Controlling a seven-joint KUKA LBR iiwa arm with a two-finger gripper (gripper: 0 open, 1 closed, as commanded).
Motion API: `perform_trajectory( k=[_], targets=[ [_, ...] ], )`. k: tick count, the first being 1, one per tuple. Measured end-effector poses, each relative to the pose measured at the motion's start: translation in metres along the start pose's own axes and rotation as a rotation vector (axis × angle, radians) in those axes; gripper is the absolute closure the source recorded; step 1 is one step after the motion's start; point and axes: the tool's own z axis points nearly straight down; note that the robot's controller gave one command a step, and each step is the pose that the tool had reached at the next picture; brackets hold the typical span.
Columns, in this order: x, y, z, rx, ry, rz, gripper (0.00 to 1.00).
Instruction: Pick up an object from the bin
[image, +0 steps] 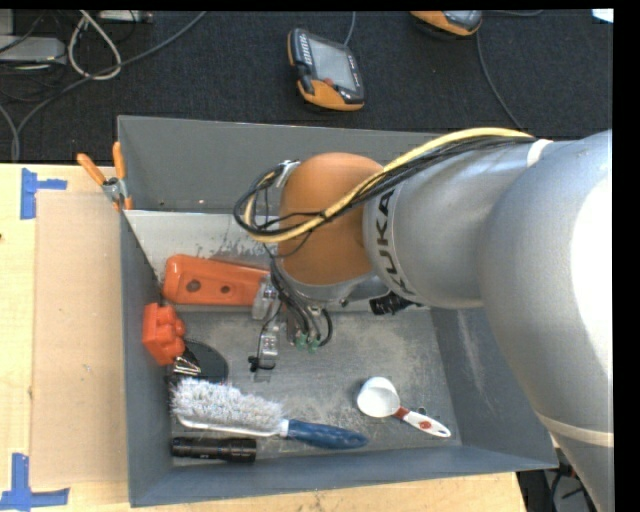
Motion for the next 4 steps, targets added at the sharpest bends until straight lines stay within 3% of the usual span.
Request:
perform_trajectory(
  k=[1, 2, 3, 4],
  targets=[
    [0.024, -0.005, -0.009, -0.005, -0.005, -0.081, 0.00],
    [-0.025, -0.009, 0.007, -0.001, -0.002, -0.170, 0.00],
    [0.072, -0.019, 0.043, -0.006, -0.004, -0.174, 0.00],
    [0.000, -0.075, 0.027, -0.003, -0.008, -0.279, 0.00]
  ],
)
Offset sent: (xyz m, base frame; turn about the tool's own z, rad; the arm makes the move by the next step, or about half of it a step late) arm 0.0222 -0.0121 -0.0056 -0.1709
